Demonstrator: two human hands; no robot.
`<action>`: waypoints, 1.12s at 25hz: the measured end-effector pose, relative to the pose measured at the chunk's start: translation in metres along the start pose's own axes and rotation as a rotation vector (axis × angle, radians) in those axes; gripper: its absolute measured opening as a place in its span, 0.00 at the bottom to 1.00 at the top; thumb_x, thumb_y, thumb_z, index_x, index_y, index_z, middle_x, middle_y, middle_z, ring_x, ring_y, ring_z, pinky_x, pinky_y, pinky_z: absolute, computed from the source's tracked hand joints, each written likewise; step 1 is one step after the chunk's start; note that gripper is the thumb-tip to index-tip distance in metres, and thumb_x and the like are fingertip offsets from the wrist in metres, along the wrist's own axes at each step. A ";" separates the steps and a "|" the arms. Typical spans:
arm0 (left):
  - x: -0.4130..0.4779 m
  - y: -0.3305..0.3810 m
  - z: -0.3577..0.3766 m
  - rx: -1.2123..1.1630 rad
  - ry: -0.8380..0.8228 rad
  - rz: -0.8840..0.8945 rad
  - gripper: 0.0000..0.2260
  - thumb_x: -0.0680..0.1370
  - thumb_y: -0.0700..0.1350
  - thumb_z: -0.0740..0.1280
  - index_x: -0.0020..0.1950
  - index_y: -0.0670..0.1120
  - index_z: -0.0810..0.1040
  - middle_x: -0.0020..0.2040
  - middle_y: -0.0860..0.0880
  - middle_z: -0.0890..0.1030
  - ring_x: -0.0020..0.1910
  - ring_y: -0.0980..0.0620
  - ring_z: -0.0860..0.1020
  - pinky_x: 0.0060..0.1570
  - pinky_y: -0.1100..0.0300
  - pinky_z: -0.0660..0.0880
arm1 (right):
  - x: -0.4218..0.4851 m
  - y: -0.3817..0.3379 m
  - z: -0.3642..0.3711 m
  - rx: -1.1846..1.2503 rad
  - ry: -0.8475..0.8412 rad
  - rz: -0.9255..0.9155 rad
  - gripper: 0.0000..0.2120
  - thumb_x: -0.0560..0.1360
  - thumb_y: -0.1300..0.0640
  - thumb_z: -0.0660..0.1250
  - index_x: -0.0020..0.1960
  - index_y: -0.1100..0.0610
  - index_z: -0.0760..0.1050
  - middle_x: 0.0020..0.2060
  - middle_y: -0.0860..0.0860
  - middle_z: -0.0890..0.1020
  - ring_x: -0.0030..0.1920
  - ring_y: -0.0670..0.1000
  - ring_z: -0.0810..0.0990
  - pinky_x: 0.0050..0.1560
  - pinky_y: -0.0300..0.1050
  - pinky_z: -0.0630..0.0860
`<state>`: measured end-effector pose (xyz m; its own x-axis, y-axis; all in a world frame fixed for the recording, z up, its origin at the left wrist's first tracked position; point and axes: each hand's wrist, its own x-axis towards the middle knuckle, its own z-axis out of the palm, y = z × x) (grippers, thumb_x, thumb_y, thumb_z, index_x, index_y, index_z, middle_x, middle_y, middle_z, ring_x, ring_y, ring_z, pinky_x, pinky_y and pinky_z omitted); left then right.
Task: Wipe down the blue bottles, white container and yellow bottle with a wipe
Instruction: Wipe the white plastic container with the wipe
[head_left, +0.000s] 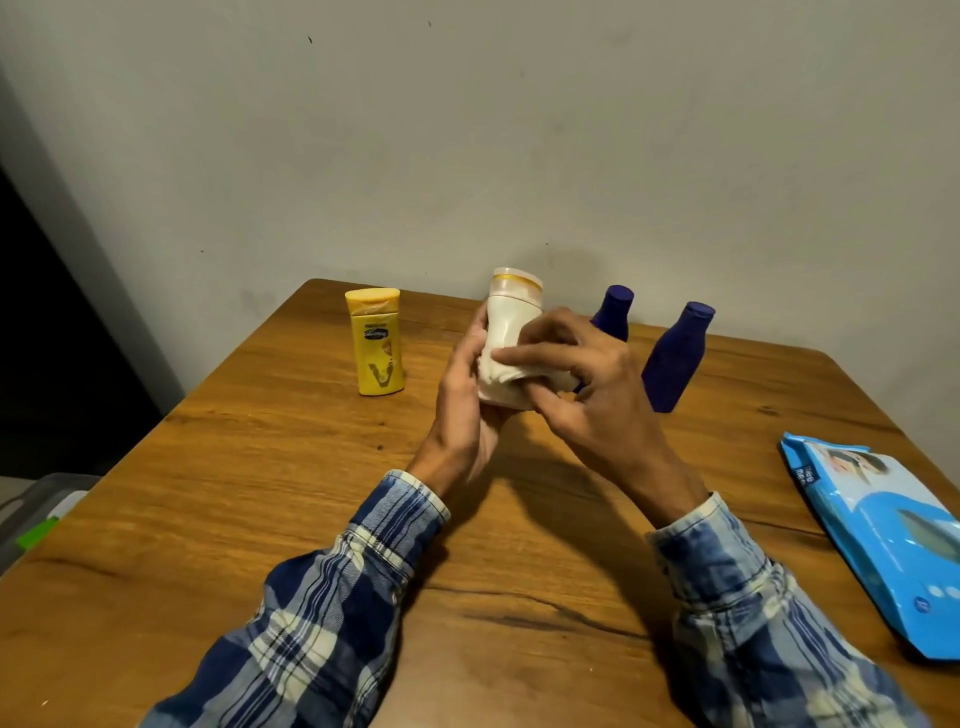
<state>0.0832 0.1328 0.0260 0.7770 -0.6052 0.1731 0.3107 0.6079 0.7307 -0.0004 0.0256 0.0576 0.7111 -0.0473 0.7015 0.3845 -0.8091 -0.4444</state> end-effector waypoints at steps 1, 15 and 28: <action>0.000 -0.002 0.001 0.020 -0.031 -0.013 0.21 0.84 0.49 0.56 0.77 0.50 0.69 0.60 0.43 0.82 0.54 0.47 0.82 0.47 0.52 0.81 | 0.002 0.003 -0.001 -0.001 0.068 0.031 0.13 0.73 0.67 0.73 0.57 0.61 0.83 0.53 0.55 0.78 0.55 0.43 0.76 0.55 0.33 0.77; -0.008 -0.003 0.006 -0.125 -0.055 -0.148 0.35 0.82 0.68 0.52 0.79 0.45 0.68 0.71 0.36 0.76 0.69 0.40 0.77 0.66 0.44 0.75 | 0.005 -0.014 0.005 -0.213 0.084 0.067 0.13 0.76 0.61 0.69 0.60 0.61 0.81 0.58 0.57 0.74 0.58 0.51 0.75 0.60 0.43 0.79; -0.004 0.011 0.001 -0.367 0.118 -0.203 0.24 0.83 0.49 0.65 0.72 0.35 0.70 0.56 0.36 0.82 0.52 0.43 0.83 0.63 0.47 0.77 | -0.008 -0.006 0.014 -0.105 0.096 0.038 0.11 0.74 0.61 0.71 0.56 0.61 0.83 0.53 0.55 0.79 0.53 0.50 0.79 0.52 0.36 0.81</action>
<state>0.0827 0.1416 0.0343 0.7308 -0.6813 -0.0418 0.6208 0.6380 0.4555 0.0003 0.0389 0.0469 0.6626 -0.1309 0.7374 0.2911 -0.8622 -0.4146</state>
